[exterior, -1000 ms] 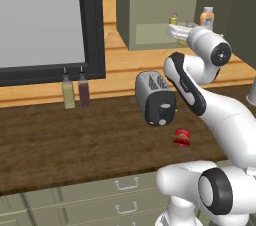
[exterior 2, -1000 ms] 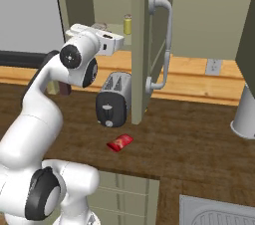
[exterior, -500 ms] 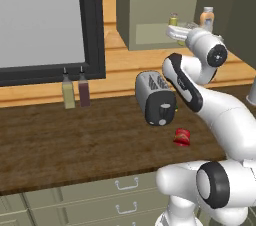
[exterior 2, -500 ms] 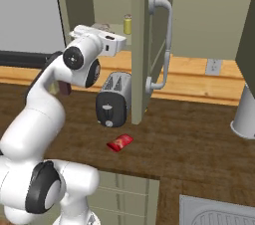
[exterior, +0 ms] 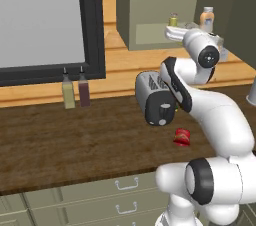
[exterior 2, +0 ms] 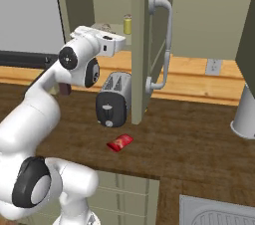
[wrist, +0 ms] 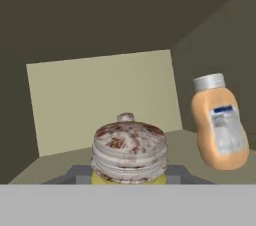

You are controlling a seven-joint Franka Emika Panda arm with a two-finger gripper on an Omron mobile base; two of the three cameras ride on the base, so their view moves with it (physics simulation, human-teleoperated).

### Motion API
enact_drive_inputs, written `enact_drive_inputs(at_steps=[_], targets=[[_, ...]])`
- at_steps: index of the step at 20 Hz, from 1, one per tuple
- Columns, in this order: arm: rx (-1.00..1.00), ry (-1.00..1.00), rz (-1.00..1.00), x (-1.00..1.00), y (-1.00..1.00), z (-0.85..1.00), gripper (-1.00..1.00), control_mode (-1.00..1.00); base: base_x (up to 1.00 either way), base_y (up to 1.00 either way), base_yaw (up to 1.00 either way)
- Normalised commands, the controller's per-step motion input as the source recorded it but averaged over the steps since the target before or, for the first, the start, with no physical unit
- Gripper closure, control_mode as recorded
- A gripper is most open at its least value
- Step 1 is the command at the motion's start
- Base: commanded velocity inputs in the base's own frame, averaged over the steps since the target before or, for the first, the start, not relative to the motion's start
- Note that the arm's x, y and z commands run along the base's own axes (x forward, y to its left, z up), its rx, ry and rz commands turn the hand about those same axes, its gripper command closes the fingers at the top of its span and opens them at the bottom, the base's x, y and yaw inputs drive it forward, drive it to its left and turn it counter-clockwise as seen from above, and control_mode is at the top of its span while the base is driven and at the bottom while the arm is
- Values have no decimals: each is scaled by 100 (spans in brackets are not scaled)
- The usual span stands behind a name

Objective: Put the shaker and condiment bottle from the counter next to their counterparts in the cabinet.

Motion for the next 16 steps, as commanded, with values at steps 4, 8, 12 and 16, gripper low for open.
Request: enact_drive_inputs(at_steps=[4,8,12,16], targets=[[-4,9,-2,7,13,0,100,-100,0,0,0],[-1,14,0,27,14,-2,100,-100,0,0,0],[0,7,0,41,7,-1,100,-100,0,0,0],[0,0,0,39,0,0,100,-100,0,0,0]])
